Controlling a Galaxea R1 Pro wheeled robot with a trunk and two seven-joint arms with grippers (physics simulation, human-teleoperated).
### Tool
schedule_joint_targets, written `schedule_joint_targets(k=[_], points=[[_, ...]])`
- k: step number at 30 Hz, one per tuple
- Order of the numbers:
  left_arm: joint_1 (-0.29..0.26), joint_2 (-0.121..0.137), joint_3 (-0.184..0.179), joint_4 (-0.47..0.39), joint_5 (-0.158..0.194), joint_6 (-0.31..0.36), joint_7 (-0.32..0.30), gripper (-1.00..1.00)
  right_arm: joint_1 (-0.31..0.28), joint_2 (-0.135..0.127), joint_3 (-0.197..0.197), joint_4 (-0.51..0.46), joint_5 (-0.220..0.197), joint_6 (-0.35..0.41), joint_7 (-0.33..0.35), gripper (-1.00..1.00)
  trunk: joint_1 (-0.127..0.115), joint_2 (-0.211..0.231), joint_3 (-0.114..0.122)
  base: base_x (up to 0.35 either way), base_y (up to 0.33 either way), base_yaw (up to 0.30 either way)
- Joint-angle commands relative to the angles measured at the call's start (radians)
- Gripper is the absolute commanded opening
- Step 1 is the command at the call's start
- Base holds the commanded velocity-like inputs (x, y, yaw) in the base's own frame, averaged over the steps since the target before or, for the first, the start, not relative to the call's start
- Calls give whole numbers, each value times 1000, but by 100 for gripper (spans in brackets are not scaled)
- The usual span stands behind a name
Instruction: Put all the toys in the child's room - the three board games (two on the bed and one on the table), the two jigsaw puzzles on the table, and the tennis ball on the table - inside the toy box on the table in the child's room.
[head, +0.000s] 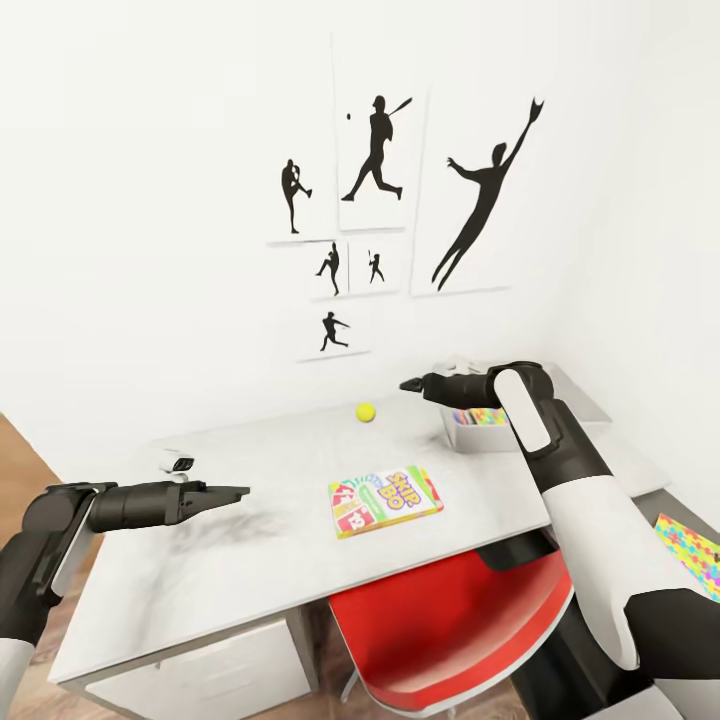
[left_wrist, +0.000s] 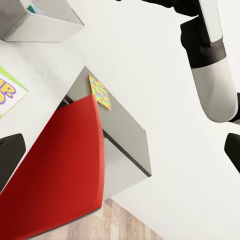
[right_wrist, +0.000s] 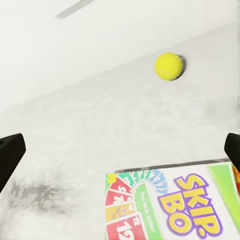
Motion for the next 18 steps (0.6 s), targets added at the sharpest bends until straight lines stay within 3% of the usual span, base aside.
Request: schedule_joint_targets(k=[1, 11, 18], points=[[-1, 0, 0, 0, 0, 11, -4, 100, -1, -1, 2, 0, 0, 2, -2, 100, 1, -2, 0, 0, 0, 0], [-1, 1, 1, 0, 1, 11, -4, 100, -1, 0, 2, 12, 1, -5, -26, 100, 1, -2, 16, 0, 0, 12], [0, 0, 1, 1, 1, 10, -4, 100, -2, 12, 2, 82, -1, -30, -118, 100, 1, -2, 28, 0, 0, 59]])
